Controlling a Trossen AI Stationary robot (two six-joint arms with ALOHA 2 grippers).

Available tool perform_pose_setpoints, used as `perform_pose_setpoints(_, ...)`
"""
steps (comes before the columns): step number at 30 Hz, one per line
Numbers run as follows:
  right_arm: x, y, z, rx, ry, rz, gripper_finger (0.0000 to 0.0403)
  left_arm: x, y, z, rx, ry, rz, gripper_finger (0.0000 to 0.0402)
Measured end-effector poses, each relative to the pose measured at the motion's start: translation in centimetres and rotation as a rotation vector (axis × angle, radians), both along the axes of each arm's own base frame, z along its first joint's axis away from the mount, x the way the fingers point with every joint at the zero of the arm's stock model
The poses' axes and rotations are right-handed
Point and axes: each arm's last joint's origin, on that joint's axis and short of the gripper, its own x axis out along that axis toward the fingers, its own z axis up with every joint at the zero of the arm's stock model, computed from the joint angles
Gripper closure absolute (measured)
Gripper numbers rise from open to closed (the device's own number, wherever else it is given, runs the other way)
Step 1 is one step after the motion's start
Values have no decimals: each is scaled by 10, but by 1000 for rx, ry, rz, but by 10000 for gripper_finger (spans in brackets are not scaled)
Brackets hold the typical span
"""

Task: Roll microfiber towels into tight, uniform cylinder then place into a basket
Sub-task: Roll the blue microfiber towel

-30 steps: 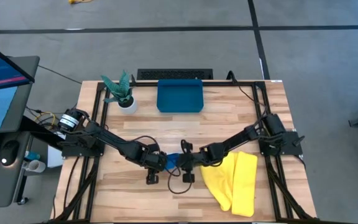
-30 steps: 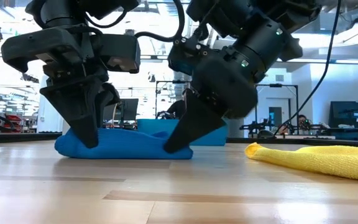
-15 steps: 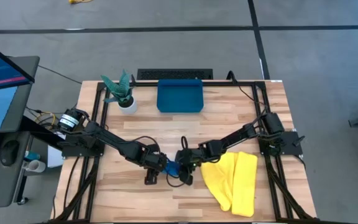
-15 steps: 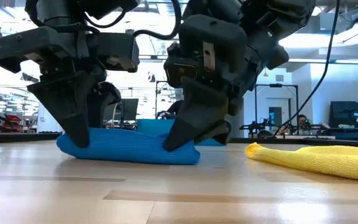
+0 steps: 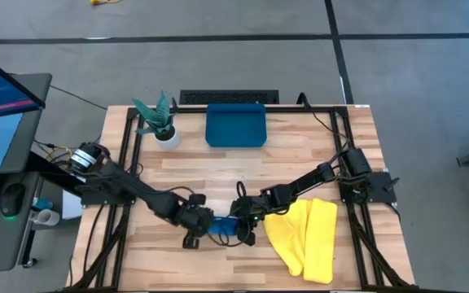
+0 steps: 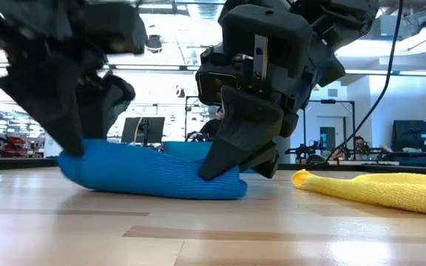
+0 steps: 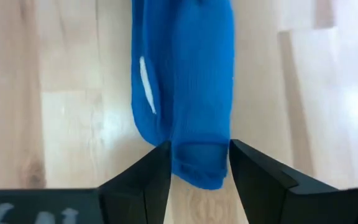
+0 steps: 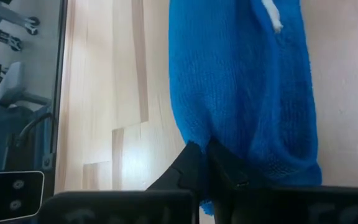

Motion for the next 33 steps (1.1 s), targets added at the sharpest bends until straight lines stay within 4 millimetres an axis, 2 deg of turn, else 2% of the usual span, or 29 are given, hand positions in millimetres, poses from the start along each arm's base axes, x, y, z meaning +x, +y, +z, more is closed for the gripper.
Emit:
perform_pose_setpoints(9, 0, 0, 0, -4, -3, -4, 374, -14, -35, 4, 173, -150, -122, 249)
perform_pose_setpoints(15, 0, 0, 0, -5, -7, -6, 377, -11, -49, 9, 214, -288, -208, 249)
perform_pose_setpoints(25, 1, 0, 1, -8, -10, -9, 374, -5, -46, -16, 268, -205, -224, 249)
perform_pose_setpoints(33, 1, 0, 1, -8, -12, -9, 373, -3, -37, -18, 225, -156, -176, 250)
